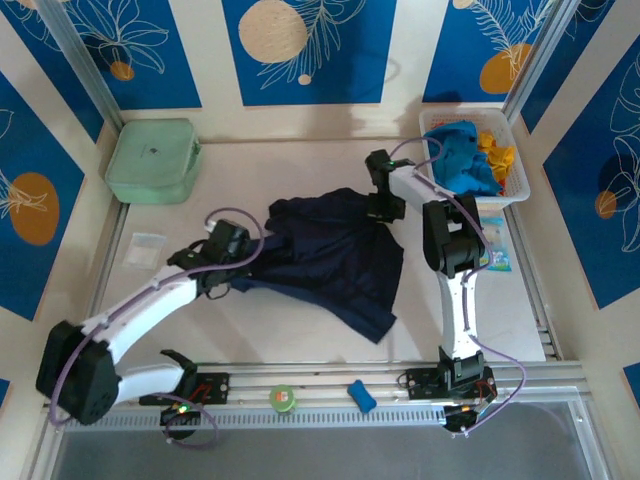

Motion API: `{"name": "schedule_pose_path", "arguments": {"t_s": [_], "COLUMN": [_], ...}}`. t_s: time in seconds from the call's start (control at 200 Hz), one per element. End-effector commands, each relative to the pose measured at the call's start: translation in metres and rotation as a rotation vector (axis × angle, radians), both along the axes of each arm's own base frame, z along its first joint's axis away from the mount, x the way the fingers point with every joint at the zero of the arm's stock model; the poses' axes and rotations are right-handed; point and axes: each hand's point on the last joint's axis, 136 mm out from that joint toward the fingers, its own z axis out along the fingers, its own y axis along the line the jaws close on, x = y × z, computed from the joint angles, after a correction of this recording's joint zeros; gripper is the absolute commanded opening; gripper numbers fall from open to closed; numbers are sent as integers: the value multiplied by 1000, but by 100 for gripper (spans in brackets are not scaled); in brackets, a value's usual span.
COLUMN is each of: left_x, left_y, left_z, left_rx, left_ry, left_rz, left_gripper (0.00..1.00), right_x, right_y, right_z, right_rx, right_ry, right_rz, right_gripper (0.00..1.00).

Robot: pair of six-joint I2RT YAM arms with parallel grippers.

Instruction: Fold and stack the t-shirts

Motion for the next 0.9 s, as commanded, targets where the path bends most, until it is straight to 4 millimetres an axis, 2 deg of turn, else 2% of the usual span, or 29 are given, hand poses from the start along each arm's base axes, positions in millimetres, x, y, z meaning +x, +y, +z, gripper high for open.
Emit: {"name": "schedule_pose_path", "arguments": {"t_s": [0.0, 0.065, 0.125, 0.29, 0.39, 0.45, 0.52, 0.605, 0.68, 0.8, 0.896], "left_x": [-12, -18, -25, -54, -68, -72, -76, -76, -71, -58, -37], "left_y": [53, 61, 66, 77, 73, 67, 60, 53, 50, 45, 34], "left_z": [31, 39, 38, 10, -12, -23, -33, -34, -27, -12, -6], "left_rx": [178, 176, 157, 80, 21, -14, -47, -68, -69, -30, 6], "left_ry": [-50, -80, -91, -56, -7, 24, 60, 70, 59, 47, 46], "left_rz": [126, 163, 195, 286, 292, 281, 273, 255, 238, 192, 141], "left_gripper": [0, 0, 0, 1, 31, 53, 70, 80, 85, 90, 88], "right_x": [6, 5, 0, -23, -34, -37, -40, -41, -42, -37, -27], "right_y": [-35, -43, -49, -57, -57, -57, -56, -49, -41, -20, 11], "right_z": [27, 28, 26, 13, 7, 6, 8, 14, 25, 50, 70], "right_rx": [-106, -129, -147, -177, -169, -165, -154, -131, -108, -61, 21], "right_ry": [-44, -37, -21, 35, 56, 61, 61, 49, 29, -27, -86], "right_rz": [-38, -59, -79, -121, -124, -121, -113, -89, -59, 14, 118], "right_gripper": [0, 0, 0, 0, 0, 0, 0, 21, 34, 49, 57]}}
